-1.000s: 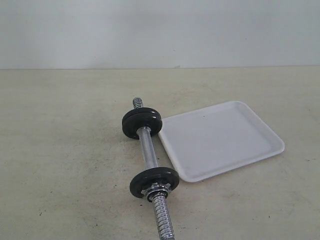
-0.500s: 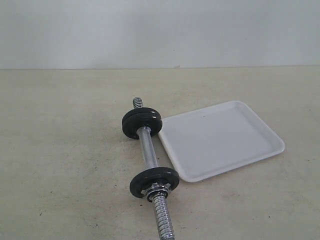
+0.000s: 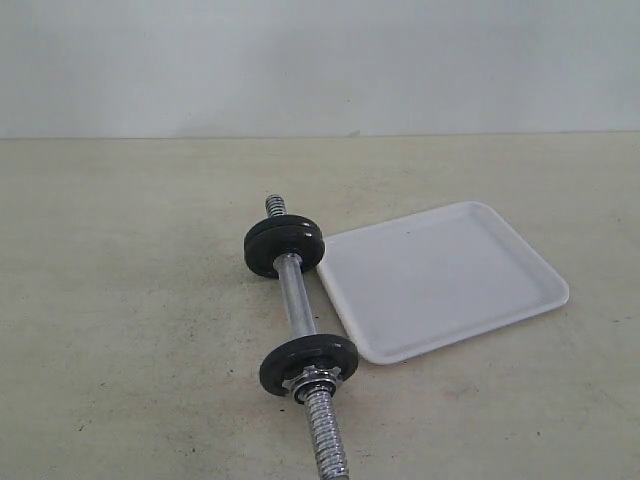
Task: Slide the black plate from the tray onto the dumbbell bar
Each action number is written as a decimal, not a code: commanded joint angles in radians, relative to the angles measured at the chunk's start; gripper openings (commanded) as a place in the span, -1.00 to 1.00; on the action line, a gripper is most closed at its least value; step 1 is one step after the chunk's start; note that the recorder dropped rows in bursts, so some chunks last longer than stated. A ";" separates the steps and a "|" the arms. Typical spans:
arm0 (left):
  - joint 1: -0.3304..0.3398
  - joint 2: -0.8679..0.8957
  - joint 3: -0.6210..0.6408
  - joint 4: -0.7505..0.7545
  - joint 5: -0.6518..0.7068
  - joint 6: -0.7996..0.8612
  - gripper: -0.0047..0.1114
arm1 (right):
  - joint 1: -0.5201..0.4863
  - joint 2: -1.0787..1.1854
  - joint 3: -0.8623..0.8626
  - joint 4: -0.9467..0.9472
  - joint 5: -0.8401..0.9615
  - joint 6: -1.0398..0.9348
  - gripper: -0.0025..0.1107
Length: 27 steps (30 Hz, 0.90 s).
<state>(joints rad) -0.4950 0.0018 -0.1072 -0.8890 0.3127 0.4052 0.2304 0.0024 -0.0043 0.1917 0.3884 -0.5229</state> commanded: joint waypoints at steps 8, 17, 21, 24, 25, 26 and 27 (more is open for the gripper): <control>-0.005 -0.002 0.006 -0.004 -0.009 0.008 -0.84 | -0.001 -0.002 0.004 -0.041 -0.047 0.207 -0.96; -0.005 -0.002 0.006 -0.004 -0.009 0.008 -0.84 | -0.001 -0.002 0.004 -0.226 -0.051 0.632 -0.96; -0.005 -0.002 0.006 -0.004 -0.013 0.008 -0.84 | -0.001 -0.002 0.004 -0.226 -0.048 0.632 -0.96; -0.005 -0.002 0.006 -0.004 -0.013 0.008 -0.84 | -0.001 -0.002 0.004 -0.226 -0.048 0.632 -0.96; -0.005 -0.002 0.006 -0.004 -0.013 0.008 -0.84 | -0.023 -0.002 0.004 -0.226 -0.048 0.632 -0.96; -0.005 -0.002 0.006 -0.004 -0.013 0.008 -0.84 | -0.072 -0.002 0.004 -0.226 -0.048 0.632 -0.96; -0.005 -0.002 0.006 -0.004 -0.013 0.008 -0.84 | -0.128 -0.002 0.004 -0.213 -0.046 0.632 -0.96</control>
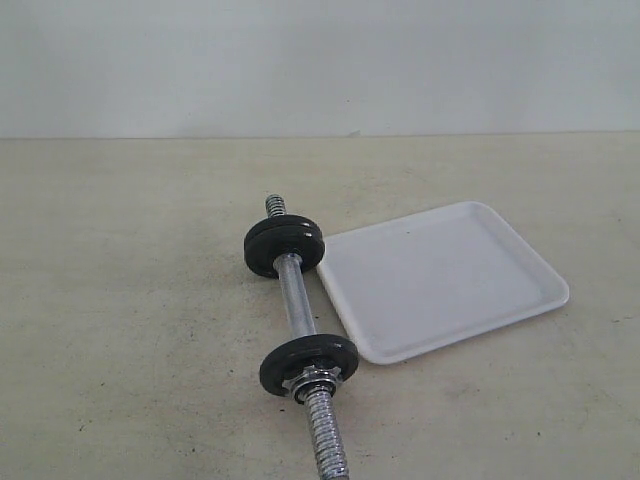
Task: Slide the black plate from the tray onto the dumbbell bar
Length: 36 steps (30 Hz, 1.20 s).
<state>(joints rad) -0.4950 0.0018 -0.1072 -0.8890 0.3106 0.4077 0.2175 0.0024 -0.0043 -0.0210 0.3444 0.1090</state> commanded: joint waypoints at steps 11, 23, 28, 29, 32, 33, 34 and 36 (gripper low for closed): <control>-0.005 -0.002 0.006 -0.004 -0.011 0.006 -0.84 | -0.257 -0.002 0.004 0.021 0.042 -0.008 -0.96; -0.005 -0.002 0.006 -0.004 -0.015 0.006 -0.84 | -0.257 -0.002 0.004 0.021 0.038 -0.009 -0.96; -0.005 -0.002 0.006 -0.004 -0.019 0.006 -0.84 | -0.257 -0.002 0.004 0.021 0.038 -0.009 -0.96; -0.005 -0.002 0.006 -0.004 -0.019 0.006 -0.84 | -0.257 -0.002 0.004 0.021 0.038 -0.009 -0.96; -0.005 -0.002 0.006 -0.004 -0.019 0.006 -0.84 | -0.257 -0.002 0.004 0.021 0.039 -0.006 -0.96; -0.005 -0.002 0.006 -0.004 -0.019 0.006 -0.84 | -0.257 -0.002 0.004 0.021 0.039 -0.006 -0.96; -0.005 -0.002 0.006 -0.004 -0.019 0.006 -0.84 | -0.257 -0.002 0.004 0.021 0.039 -0.006 -0.96; -0.005 -0.002 0.006 -0.004 -0.018 0.008 -0.84 | -0.257 -0.002 0.004 0.021 0.039 -0.006 -0.96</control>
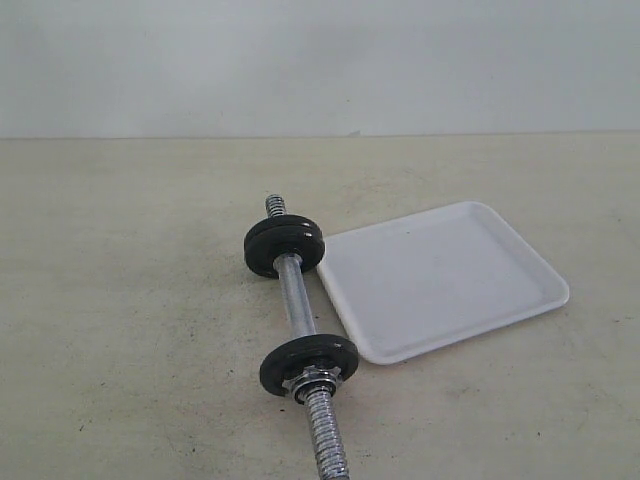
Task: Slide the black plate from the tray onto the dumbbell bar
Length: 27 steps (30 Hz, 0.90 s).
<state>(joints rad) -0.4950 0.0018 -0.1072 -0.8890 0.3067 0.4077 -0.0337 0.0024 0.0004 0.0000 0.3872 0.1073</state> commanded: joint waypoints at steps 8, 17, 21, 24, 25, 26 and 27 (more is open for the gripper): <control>-0.001 -0.002 0.036 0.092 -0.274 0.362 -0.84 | -0.005 -0.002 0.000 0.000 -0.004 -0.005 -0.96; 0.228 -0.002 0.107 0.123 -0.428 0.501 -0.84 | -0.005 -0.002 0.000 0.000 -0.004 -0.005 -0.96; 0.345 -0.002 0.107 0.120 -0.383 0.412 -0.84 | -0.005 -0.002 0.000 0.000 -0.004 -0.005 -0.96; 0.444 -0.002 0.107 0.120 -0.230 0.377 -0.84 | -0.005 -0.002 0.000 0.000 -0.004 -0.005 -0.96; 0.469 -0.002 0.107 0.120 -0.185 0.377 -0.84 | -0.005 -0.002 0.000 0.000 -0.004 -0.005 -0.96; 0.499 -0.002 0.107 0.120 -0.136 0.377 -0.84 | -0.005 -0.002 0.000 0.000 -0.004 -0.005 -0.96; 0.526 -0.002 0.107 0.120 -0.096 0.379 -0.84 | -0.005 -0.002 0.000 0.000 -0.004 -0.005 -0.96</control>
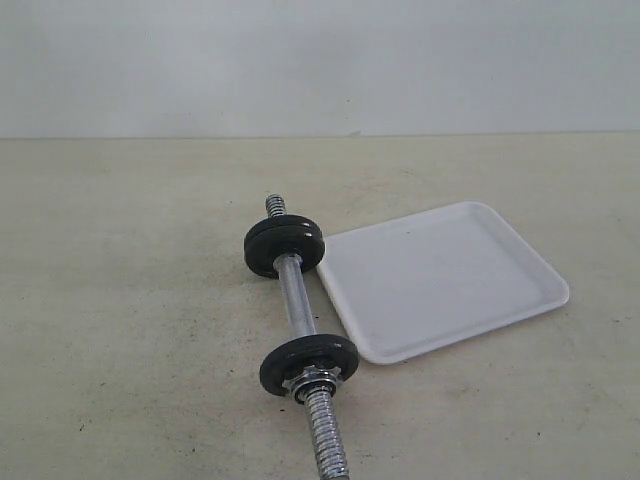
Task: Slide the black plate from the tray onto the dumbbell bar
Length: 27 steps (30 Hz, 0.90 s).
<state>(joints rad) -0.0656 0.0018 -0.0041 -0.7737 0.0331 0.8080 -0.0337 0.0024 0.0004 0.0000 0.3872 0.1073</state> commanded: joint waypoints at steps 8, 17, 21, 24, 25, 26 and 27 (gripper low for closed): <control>0.157 -0.002 0.004 0.004 0.245 -0.019 -0.84 | -0.005 -0.002 0.000 0.000 -0.004 -0.005 -0.96; 0.157 -0.002 0.004 -0.061 0.245 -0.023 -0.84 | -0.005 -0.002 0.000 0.000 -0.004 -0.005 -0.96; 0.157 -0.002 0.004 0.180 0.258 -0.280 -0.84 | -0.005 -0.002 0.000 0.000 -0.004 -0.005 -0.96; 0.157 -0.002 0.004 0.450 0.246 -0.589 -0.84 | -0.005 -0.002 0.000 0.000 -0.004 -0.005 -0.96; 0.157 -0.002 0.004 0.531 0.236 -0.686 -0.84 | -0.005 -0.002 0.000 0.000 -0.004 -0.005 -0.96; 0.157 -0.002 0.004 0.616 0.221 -0.785 -0.84 | -0.005 -0.002 0.000 0.000 -0.004 -0.005 -0.96; 0.157 -0.002 0.004 0.683 0.208 -0.864 -0.84 | -0.005 -0.002 0.000 0.000 -0.004 -0.005 -0.96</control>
<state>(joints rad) 0.0872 0.0018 -0.0041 -0.3175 0.2806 0.2092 -0.0337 0.0024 0.0004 0.0000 0.3872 0.1073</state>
